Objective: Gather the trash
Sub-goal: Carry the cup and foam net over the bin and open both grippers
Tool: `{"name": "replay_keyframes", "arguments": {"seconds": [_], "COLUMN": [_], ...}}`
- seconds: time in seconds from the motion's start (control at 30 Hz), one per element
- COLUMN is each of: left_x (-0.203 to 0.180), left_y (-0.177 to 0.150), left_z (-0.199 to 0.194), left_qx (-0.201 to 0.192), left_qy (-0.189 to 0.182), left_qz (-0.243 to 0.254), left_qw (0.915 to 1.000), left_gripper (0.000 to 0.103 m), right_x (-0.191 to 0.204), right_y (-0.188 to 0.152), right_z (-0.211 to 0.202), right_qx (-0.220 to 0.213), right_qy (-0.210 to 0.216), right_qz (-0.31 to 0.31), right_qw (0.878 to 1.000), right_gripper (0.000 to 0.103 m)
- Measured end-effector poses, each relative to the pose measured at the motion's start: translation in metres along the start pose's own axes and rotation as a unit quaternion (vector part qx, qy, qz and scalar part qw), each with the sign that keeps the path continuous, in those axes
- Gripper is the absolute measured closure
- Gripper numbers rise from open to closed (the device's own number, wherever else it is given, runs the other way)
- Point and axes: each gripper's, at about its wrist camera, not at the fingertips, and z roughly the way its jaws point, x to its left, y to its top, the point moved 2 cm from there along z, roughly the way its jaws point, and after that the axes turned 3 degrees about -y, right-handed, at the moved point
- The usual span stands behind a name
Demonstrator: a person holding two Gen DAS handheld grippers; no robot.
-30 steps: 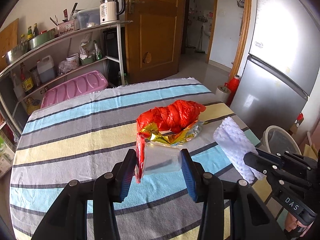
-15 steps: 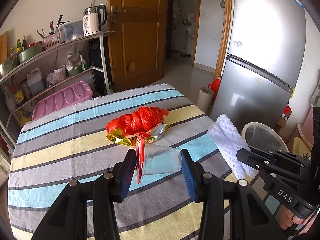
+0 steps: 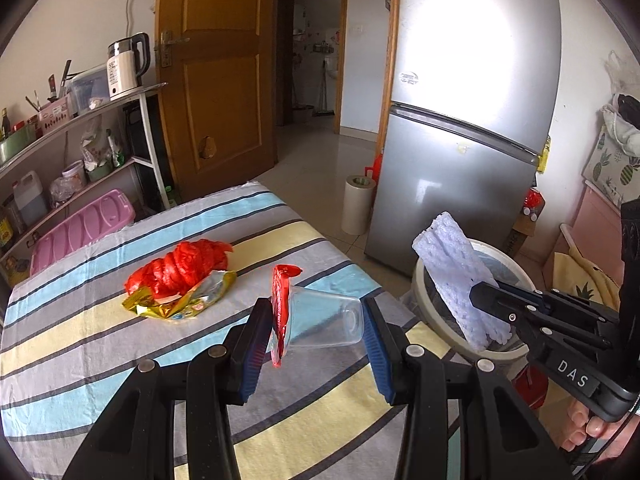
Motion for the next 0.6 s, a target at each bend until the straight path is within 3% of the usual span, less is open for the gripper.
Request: {"name": "replay_keyframes", "arguments": {"seconds": [0.33,0.6], "left_x": [-0.073,-0.129], "left_y": [0.013,0.009], "left_z": [0.026,0.064], "left_qx": [0.005,0.032], "left_qy": [-0.055,-0.094], "left_qz": [0.056,0.086], "left_qw": [0.9969,0.9913], "left_gripper": [0.057,0.057], "right_x": [-0.064,-0.109], "right_y": [-0.001,-0.008], "right_z": [-0.029,-0.033], "right_qx": [-0.016,0.001], "right_qy": [-0.066,-0.116], "right_qz": [0.038,0.066], "right_qw": [0.997,0.991], "right_gripper": [0.091,0.091]}}
